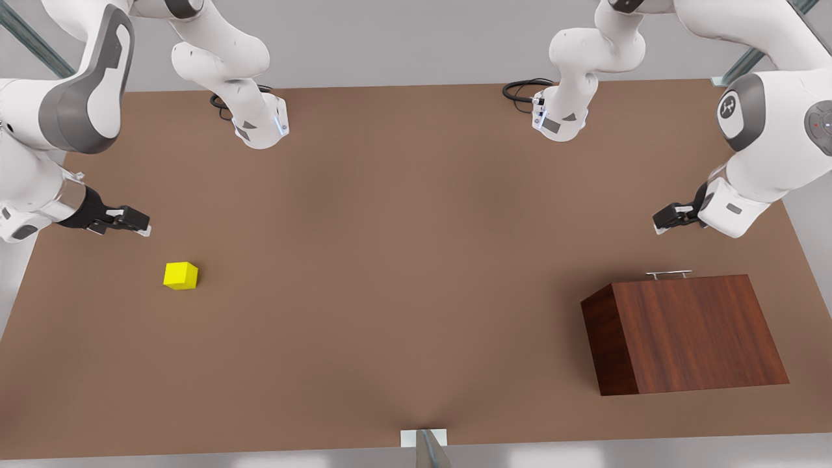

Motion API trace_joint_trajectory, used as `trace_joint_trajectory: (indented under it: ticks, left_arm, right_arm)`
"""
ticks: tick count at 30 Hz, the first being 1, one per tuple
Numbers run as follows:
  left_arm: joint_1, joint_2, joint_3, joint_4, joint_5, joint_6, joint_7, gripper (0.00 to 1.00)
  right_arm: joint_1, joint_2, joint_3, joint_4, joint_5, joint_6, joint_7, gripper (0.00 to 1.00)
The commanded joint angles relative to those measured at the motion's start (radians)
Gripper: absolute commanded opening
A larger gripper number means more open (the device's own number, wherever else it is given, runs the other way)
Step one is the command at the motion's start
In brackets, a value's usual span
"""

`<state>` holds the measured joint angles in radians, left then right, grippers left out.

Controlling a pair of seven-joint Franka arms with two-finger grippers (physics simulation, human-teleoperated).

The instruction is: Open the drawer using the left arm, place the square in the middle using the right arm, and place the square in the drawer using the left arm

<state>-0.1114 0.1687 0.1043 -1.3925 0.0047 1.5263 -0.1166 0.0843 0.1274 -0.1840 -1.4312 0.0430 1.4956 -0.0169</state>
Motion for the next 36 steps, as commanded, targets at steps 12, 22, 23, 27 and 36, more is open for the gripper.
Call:
trace_joint_trajectory:
  ticks: [12, 22, 23, 27, 36]
  left_arm:
    - [0.062, -0.129, 0.158, -0.678, 0.008, 0.701, -0.93, 1.0]
    - [0.075, -0.144, 0.157, -0.913, 0.008, 1.054, -1.04, 1.0]
    - [0.075, -0.143, 0.157, -0.919, 0.008, 1.058, -1.04, 1.0]
    - [0.078, -0.132, 0.157, -0.982, 0.008, 1.18, -1.04, 1.0]
    - [0.096, -0.087, 0.157, -0.988, 0.008, 1.276, -1.04, 1.0]
  right_arm:
    - [-0.057, 0.288, -0.003, 0.041, 0.052, 0.126, 0.011, 1.0]
    - [-0.061, 0.135, 0.009, -0.293, 0.054, 0.359, -0.002, 1.0]
    - [-0.061, 0.136, 0.009, -0.308, 0.052, 0.379, -0.003, 1.0]
    - [-0.078, 0.176, 0.008, -0.396, 0.051, 0.515, -0.066, 1.0]
    - [-0.192, 0.284, 0.0, -0.439, 0.052, 0.517, -0.219, 1.0]
